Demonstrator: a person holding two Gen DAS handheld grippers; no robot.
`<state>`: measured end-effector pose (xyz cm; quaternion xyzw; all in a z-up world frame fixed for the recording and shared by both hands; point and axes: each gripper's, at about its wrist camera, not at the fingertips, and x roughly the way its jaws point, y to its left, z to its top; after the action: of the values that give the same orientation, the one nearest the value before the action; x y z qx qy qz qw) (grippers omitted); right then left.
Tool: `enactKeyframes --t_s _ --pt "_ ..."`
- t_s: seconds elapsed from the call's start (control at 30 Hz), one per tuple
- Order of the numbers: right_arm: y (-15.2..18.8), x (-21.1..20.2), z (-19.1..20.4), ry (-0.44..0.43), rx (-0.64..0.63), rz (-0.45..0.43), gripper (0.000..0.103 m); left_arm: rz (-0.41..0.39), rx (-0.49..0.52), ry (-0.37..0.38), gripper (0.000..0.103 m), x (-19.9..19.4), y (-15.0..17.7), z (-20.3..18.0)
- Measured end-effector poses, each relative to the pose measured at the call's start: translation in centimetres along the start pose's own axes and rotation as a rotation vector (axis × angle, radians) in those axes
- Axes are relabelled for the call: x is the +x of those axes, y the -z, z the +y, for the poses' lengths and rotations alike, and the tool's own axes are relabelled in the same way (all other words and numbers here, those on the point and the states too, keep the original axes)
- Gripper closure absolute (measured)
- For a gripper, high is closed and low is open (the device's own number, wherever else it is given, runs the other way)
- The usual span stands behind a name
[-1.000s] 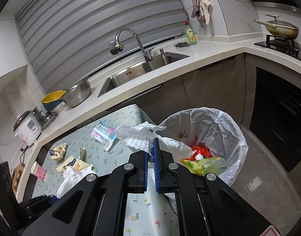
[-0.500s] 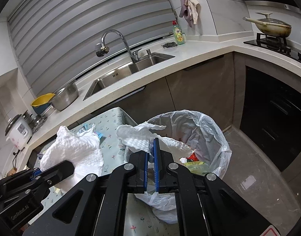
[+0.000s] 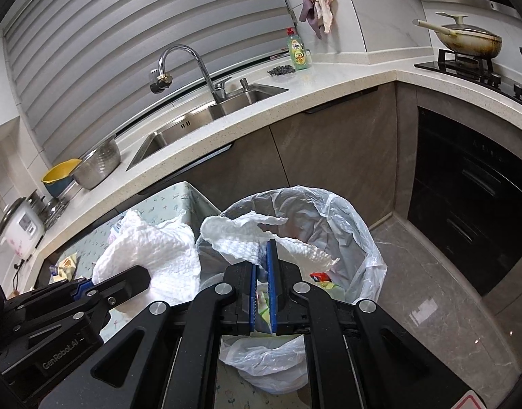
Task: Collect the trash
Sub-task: 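Open both tools to drop the tissue and cloth into the bin, then move both tools back over the table toward the bread bag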
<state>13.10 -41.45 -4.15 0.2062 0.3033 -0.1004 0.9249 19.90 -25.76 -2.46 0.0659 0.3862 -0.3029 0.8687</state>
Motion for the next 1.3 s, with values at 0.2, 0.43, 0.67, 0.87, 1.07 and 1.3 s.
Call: enactKeyframes --t_s 0.2,0.43,0.67,0.87,1.07,1.3 --pt "-0.2 0.0 -0.5 0.012 0.017 -0.024 0.072 0.002 -0.007 -0.024 0.065 1.3 -0.3 0.1" --pt "-0.3 -0.7 -0.3 0.006 0.017 -0.035 0.067 -0.025 -0.020 -0.045 0.048 0.7 -0.4 0.8" --pt "-0.1 -1.6 0.4 -0.008 0.015 -0.041 0.064 -0.045 -0.052 -0.062 0.043 -1.1 -0.1 2.3" --pt "0.3 -2.4 2.4 -0.029 -0.016 -0.044 0.058 -0.063 -0.090 -0.093 0.033 -3.2 0.6 4.3" --pt "0.8 -2.6 4.8 -0.055 -0.042 -0.034 0.057 -0.071 -0.149 -0.124 0.029 -5.3 1.8 7.1" --pt "1.5 -2.4 8.5 -0.089 -0.088 -0.011 0.057 -0.065 -0.240 -0.179 0.017 -7.1 3.4 11.5"
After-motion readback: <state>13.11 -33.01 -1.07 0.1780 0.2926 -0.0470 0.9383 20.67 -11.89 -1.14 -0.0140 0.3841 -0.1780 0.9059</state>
